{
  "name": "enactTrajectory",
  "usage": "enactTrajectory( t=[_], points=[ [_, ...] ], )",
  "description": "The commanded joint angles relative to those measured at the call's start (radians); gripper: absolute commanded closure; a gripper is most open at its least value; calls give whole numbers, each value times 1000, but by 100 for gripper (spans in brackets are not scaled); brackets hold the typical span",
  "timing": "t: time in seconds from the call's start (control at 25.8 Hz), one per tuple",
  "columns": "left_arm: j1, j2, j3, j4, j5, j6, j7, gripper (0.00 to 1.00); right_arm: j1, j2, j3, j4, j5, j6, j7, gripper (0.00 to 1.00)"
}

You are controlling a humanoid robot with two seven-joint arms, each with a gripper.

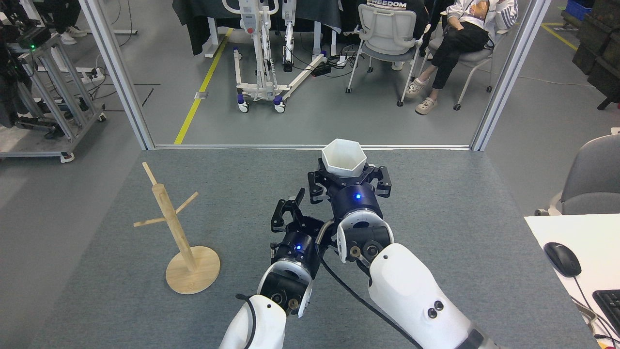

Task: Hang cup on storage rack
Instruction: 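Bring the left gripper up beneath the cup held by the right gripper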

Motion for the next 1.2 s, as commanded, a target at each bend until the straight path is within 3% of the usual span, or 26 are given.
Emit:
enactTrajectory(
  t=[0.0, 0.58, 1.16],
  points=[
    [24, -2, -3, -12, 2, -38, -7, 1, 1, 2, 0, 0, 0, 1, 0, 94],
    [-71, -2, 1, 62, 5, -40, -9, 1, 4, 5, -45, 1, -2, -11, 1, 94],
    [-88, -3, 0, 76, 6, -41, -12, 1, 2, 10, -49, 6, -11, -10, 1, 94]
  ],
)
